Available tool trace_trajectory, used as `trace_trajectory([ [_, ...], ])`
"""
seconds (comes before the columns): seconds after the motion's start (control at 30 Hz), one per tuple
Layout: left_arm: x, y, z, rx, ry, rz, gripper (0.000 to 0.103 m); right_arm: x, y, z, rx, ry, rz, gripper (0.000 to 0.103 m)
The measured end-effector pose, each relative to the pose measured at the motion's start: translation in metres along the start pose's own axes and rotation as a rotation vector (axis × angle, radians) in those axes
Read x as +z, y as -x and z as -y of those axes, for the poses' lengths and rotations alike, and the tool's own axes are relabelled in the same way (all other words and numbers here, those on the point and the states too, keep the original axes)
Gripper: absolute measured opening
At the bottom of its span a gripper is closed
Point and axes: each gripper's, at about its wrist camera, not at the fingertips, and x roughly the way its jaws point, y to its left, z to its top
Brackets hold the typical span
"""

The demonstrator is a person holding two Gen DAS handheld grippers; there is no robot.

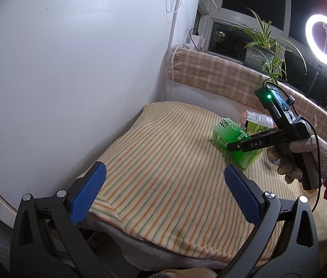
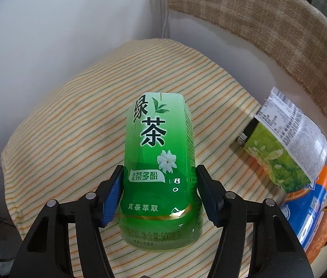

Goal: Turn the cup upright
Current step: 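Close the right gripper around the green tea bottle's middle, then lift the green bottle with the right gripper and carry it toward the left tool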

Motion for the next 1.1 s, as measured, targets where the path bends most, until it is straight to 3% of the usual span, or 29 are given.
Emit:
trace_trajectory([
  [0.3,0.001,0.004,0.012,-0.017,-0.025,0.015,0.103,-0.035,0.051,0.01,0.076,-0.146,0.121,0.061],
  [0.63,0.0,0.002,0.044,-0.083,-0.084,0.007,0.103,-0.117,0.104,0.026,0.146,-0.405,0.236,0.061],
  [0.9,-0.006,-0.003,0.083,-0.16,-0.139,-0.016,0.103,-0.199,0.11,0.046,0.19,-0.742,0.262,0.061],
  [1.1,-0.013,-0.011,0.105,-0.209,-0.16,-0.062,0.103,-0.224,0.102,0.056,0.195,-0.903,0.272,0.061],
])
